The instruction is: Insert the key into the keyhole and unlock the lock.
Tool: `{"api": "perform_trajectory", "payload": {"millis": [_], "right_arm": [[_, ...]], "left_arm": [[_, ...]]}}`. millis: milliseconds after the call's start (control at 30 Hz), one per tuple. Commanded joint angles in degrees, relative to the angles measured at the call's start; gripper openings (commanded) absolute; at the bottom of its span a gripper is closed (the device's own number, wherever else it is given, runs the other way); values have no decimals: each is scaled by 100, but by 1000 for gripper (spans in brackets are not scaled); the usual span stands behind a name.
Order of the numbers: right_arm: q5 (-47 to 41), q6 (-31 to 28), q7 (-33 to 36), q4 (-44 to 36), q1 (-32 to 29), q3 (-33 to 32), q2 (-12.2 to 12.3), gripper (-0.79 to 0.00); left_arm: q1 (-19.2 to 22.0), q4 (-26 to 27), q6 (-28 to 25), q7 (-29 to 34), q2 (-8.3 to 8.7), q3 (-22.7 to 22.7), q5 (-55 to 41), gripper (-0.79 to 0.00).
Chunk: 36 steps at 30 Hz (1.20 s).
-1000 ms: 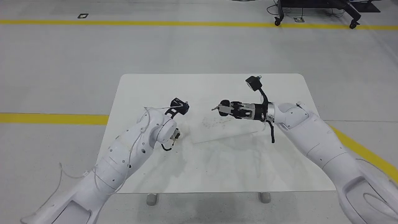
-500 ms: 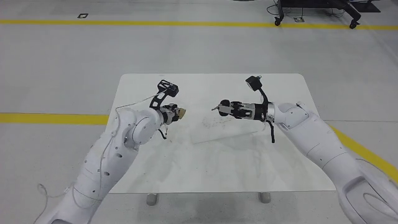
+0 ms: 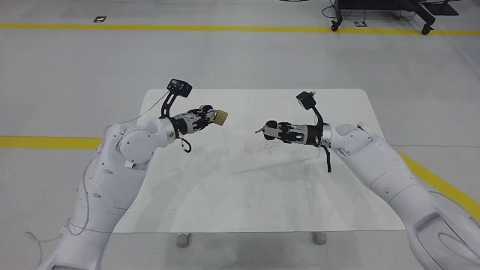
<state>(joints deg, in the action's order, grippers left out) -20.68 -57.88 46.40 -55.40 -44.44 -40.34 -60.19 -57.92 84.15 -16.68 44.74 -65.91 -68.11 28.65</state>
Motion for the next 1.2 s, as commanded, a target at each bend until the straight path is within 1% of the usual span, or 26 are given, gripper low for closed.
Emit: {"api": "perform_trajectory", "payload": {"millis": [0, 167, 233, 300, 367, 433, 500, 567, 633, 667, 767, 967, 1033, 1133, 1167], "right_arm": [[0, 0, 0, 0, 0, 0, 0, -785], [0, 0, 0, 0, 0, 0, 0, -785], [-4, 35, -28, -17, -16, 0, -2, -785], [-136, 203, -139, -256, -103, 34, -39, -785], [-324, 171, -242, -358, -141, 50, -86, -785], [-574, 16, -285, -402, -151, 100, -154, -785], [-843, -12, -241, -441, -123, 154, -234, -785], [-1085, -12, -195, -404, -87, 155, -319, -785], [-1188, -12, -132, -287, -41, 147, -413, -785], [-1244, -12, -118, -241, -39, 150, -468, -785], [-1438, -12, -32, -36, -4, 151, -633, -785], [-1506, -12, -12, 413, 152, 49, -920, -785], [-1326, -12, -51, 673, 238, -18, -1005, -785], [-1034, -12, -220, 801, 278, -41, -1159, -785], [-971, -12, -253, 841, 283, -47, -1206, -785]], "left_arm": [[1, -1, -1, 0, 0, 0, -2, -785], [-10, 13, 0, -27, 1, 6, 35, -785], [-93, 175, -32, -178, 14, 69, 437, -785], [-188, 145, -78, -165, 3, 35, -79, -785], [-170, -1, -115, 30, -6, -53, -816, -785], [-100, -261, -126, 403, -30, -80, -1774, -785], [43, -618, -93, 850, -57, -63, -2612, -785], [220, -940, -51, 1314, -86, 15, -3229, -785], [380, -1202, -81, 1640, -118, 112, -3653, -785], [461, -1313, -100, 1748, -130, 170, -3707, -785], [630, -1511, -145, 1784, -164, 355, -3591, -785], [802, -1758, -243, 1822, -208, 510, -3771, -785], [827, -1829, -307, 1924, -215, 510, -3974, -785], [869, -1948, -375, 2081, -218, 498, -4235, -785], [897, -1992, -376, 2064, -213, 492, -4186, -785]]}}
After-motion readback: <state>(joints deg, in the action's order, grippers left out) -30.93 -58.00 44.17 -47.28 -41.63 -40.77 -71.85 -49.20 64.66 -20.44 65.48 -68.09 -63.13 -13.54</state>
